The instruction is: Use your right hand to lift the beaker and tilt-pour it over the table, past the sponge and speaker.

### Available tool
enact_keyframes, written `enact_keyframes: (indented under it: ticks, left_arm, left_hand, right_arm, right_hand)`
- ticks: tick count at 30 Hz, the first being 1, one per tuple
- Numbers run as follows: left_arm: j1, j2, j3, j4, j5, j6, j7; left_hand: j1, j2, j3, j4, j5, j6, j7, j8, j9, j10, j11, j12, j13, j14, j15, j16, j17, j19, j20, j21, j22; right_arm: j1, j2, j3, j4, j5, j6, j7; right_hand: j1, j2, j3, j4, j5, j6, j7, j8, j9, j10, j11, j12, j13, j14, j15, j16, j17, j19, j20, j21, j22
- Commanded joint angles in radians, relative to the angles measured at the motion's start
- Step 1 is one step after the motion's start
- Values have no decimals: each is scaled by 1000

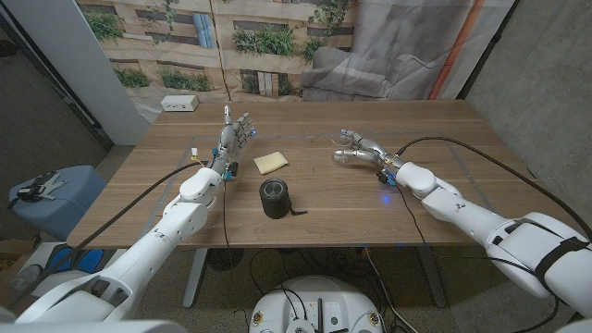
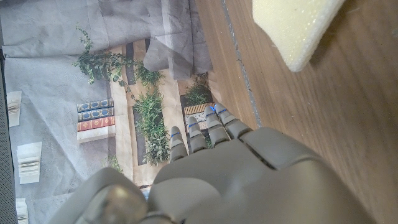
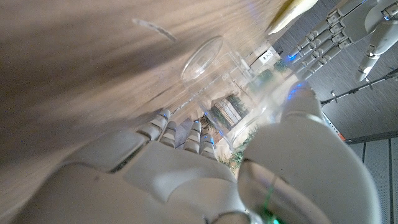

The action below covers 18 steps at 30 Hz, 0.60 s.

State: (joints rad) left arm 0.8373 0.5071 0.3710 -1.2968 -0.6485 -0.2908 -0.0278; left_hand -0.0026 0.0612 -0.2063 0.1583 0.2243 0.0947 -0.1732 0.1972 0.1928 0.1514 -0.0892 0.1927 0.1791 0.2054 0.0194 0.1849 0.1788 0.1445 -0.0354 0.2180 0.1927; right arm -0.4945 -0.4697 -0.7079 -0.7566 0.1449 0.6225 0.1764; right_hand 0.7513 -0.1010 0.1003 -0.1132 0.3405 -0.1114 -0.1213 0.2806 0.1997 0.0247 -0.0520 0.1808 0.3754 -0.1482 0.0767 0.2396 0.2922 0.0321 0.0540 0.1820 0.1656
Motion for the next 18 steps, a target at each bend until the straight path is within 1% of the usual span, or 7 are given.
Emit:
enact_keyframes:
  ticks: [1, 7, 10, 14, 15, 17, 18]
  left_arm:
    - [0, 0, 0, -1, 0, 0, 0]
    - [0, 2, 0, 0, -1, 0, -4]
    - [0, 2, 0, 0, -1, 0, -4]
    - [1, 1, 0, -1, 0, 0, 0]
    - [0, 0, 0, -1, 0, 0, 0]
    - [0, 0, 0, -1, 0, 0, 0]
    - [0, 0, 0, 0, 0, 0, 0]
  left_hand:
    - [3, 25, -5, -1, 6, 3, -5, 3, 4, 9, 1, 6, 3, 5, 0, 4, 6, 5, -10, 4, 3]
    - [3, 25, -5, -1, 6, 3, -6, 3, 4, 9, 0, 6, 3, 6, 1, 5, 6, 5, -10, 3, 3]
    - [3, 25, -5, -1, 6, 2, -5, 3, 4, 9, 0, 6, 3, 6, 1, 5, 6, 5, -10, 3, 3]
    - [3, 25, -5, -1, 6, 2, -6, 3, 4, 8, 1, 5, 3, 6, 1, 5, 6, 6, -10, 4, 3]
    - [3, 25, -5, -1, 6, 3, -6, 3, 4, 9, 0, 6, 3, 6, 0, 5, 6, 5, -10, 3, 3]
    - [3, 25, -5, -1, 6, 3, -7, 4, 4, 11, 1, 6, 3, 6, 1, 5, 6, 5, -11, 4, 3]
    - [3, 25, -5, -1, 6, 3, -6, 3, 4, 11, 1, 6, 3, 6, 1, 5, 6, 5, -11, 4, 3]
  right_arm:
    - [-33, -46, 43, -75, 47, 6, 30]
    - [-79, -81, 82, -158, 94, -34, 31]
    - [-109, -103, 103, -212, 118, -64, 27]
    - [-141, -117, 127, -260, 146, -90, 19]
    - [-157, -128, 136, -289, 154, -106, 11]
    - [-172, -135, 147, -315, 168, -123, 7]
    - [-181, -139, 153, -332, 171, -133, -2]
  right_hand:
    - [-18, 1, -8, 3, 7, -4, 9, -7, 0, -8, -5, 4, -2, -10, -3, -1, 3, -6, -2, 0, 4]
    - [-43, -5, -21, 13, 7, 2, 26, -13, -3, -18, -3, 5, -11, -17, -7, -6, 0, -13, -10, 0, 4]
    - [-58, -7, -28, 20, 6, -1, 35, -19, -4, -25, -2, 4, -16, -21, -4, -8, -2, -17, -11, 0, 4]
    - [-85, -8, -40, 32, 5, -11, 48, -31, -7, -40, 3, 2, -26, -25, -1, -11, -5, -23, -13, 0, 3]
    - [-88, -8, -41, 34, 5, -10, 48, -32, -7, -42, 4, 2, -27, -27, -2, -12, -6, -22, -13, 0, 3]
    - [-102, -7, -47, 41, 4, -14, 60, -37, -9, -43, 6, 3, -32, -27, -1, -12, -7, -25, -15, 0, 3]
    - [-104, -6, -47, 42, 3, -13, 61, -38, -9, -44, 6, 3, -33, -28, -1, -13, -7, -26, -15, 0, 3]
